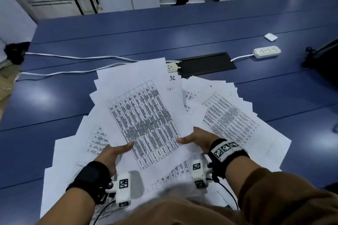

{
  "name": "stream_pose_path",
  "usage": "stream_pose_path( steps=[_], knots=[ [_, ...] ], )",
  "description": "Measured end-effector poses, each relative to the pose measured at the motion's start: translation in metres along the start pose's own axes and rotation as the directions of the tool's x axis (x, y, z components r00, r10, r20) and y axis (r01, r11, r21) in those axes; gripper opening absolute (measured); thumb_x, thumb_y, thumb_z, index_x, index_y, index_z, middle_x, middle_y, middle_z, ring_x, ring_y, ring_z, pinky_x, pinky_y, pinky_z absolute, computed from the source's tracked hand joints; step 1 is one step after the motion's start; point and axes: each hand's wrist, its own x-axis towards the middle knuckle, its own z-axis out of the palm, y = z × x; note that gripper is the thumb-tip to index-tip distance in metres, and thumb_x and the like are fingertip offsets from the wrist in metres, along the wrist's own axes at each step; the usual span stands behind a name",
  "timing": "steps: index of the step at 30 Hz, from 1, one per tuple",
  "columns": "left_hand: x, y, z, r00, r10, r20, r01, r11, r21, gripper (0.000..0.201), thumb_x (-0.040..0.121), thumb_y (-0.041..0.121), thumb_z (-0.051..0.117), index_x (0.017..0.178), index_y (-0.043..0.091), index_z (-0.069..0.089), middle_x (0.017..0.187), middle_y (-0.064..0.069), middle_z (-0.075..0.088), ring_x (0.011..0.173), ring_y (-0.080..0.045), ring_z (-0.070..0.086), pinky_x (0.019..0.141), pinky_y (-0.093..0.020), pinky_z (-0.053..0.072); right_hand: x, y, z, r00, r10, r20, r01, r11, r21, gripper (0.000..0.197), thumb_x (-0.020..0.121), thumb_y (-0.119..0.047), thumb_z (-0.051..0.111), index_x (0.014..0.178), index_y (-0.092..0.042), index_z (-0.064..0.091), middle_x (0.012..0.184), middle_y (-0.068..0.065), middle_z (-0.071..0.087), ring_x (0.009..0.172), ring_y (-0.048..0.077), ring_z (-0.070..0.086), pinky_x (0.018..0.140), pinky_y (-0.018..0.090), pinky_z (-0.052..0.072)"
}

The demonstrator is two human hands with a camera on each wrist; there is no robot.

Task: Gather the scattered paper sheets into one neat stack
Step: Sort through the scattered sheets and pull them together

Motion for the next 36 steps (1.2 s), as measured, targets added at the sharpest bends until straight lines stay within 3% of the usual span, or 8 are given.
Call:
stream_pose_path(
  steps=[4,8,14,18,21,25,29,36],
  knots=[
    [0.014,-0.007,-0.012,0.954,0.057,-0.294,-0.014,0.989,0.148,0.054,0.078,0.017,0.078,0.117,-0.003,0.046,0.113,-0.017,0.056,0.097,-0.033,0.052,0.086,-0.04,0.04,0.022,-0.008,-0.005,0.878,-0.312,-0.362,0.181,0.918,-0.353,0.037,0.077,-0.013,0.079,0.11,-0.01,0.061,0.094,0.007,0.069,0.089,0.026,0.066,0.077,0.031,0.053],
    [0.018,-0.015,-0.031,0.917,0.015,-0.399,0.036,0.992,0.12,0.055,0.08,0.015,0.075,0.121,-0.011,0.047,0.095,-0.021,0.06,0.076,-0.033,0.056,0.065,-0.036,0.044,0.043,-0.014,-0.032,0.693,-0.438,-0.572,-0.019,0.783,-0.622,0.056,0.076,-0.024,0.08,0.125,-0.013,0.053,0.121,0.01,0.061,0.114,0.028,0.055,0.093,0.041,0.049],
    [0.02,-0.021,-0.042,0.897,-0.045,-0.44,0.098,0.99,0.1,0.055,0.076,0.017,0.079,0.115,-0.012,0.053,0.097,-0.024,0.065,0.08,-0.037,0.061,0.066,-0.038,0.048,0.054,-0.03,-0.048,0.806,-0.313,-0.503,-0.325,0.476,-0.817,0.104,0.069,-0.051,0.079,0.15,-0.025,0.02,0.151,0.006,0.033,0.137,0.031,0.031,0.102,0.05,0.04],
    [0.017,-0.015,-0.038,0.898,-0.031,-0.438,0.1,0.986,0.135,0.048,0.083,0.02,0.073,0.11,-0.008,0.046,0.078,-0.016,0.055,0.059,-0.029,0.047,0.055,-0.03,0.035,0.058,-0.036,-0.047,0.87,-0.285,-0.402,-0.146,0.63,-0.763,0.056,0.08,-0.028,0.077,0.127,-0.011,0.051,0.12,0.012,0.06,0.115,0.032,0.055,0.09,0.035,0.048],
    [0.019,-0.013,-0.033,0.896,-0.052,-0.442,0.116,0.986,0.119,0.065,0.083,0.031,0.073,0.128,-0.003,0.04,0.108,-0.03,0.06,0.1,-0.05,0.058,0.074,-0.042,0.044,0.048,-0.028,-0.042,0.826,-0.35,-0.442,-0.02,0.766,-0.643,0.016,0.095,-0.021,0.056,0.085,-0.007,0.057,0.071,0.003,0.055,0.077,0.026,0.058,0.063,0.028,0.046],
    [0.022,-0.008,-0.029,0.899,-0.006,-0.437,0.106,0.973,0.204,0.077,0.085,0.034,0.07,0.135,-0.013,0.034,0.13,-0.033,0.051,0.068,-0.039,0.061,0.061,-0.042,0.048,0.023,-0.01,-0.033,0.935,-0.094,-0.341,-0.106,0.846,-0.522,0.008,0.088,-0.008,0.062,0.082,-0.003,0.059,0.08,0.014,0.064,0.076,0.032,0.065,0.064,0.035,0.058],
    [0.02,-0.006,-0.019,0.916,0.065,-0.396,0.058,0.955,0.292,0.046,0.085,0.023,0.071,0.113,-0.01,0.054,0.104,-0.023,0.062,0.091,-0.04,0.06,0.082,-0.047,0.048,-0.002,0.012,-0.019,0.979,0.138,-0.149,-0.194,0.859,-0.475,0.01,0.084,0.001,0.058,0.094,0.004,0.059,0.082,0.018,0.063,0.068,0.029,0.066,0.068,0.042,0.061],
    [0.018,-0.012,0.004,0.941,0.173,-0.29,-0.067,0.938,0.341,0.037,0.082,0.021,0.074,0.108,0.005,0.054,0.108,-0.025,0.064,0.096,-0.039,0.061,0.086,-0.048,0.05,-0.012,0.009,0.0,0.954,-0.13,-0.272,-0.018,0.877,-0.479,0.039,0.104,-0.012,0.033,0.139,0.002,0.04,0.142,0.016,0.044,0.134,0.027,0.04,0.108,0.032,0.032]
  ],
)
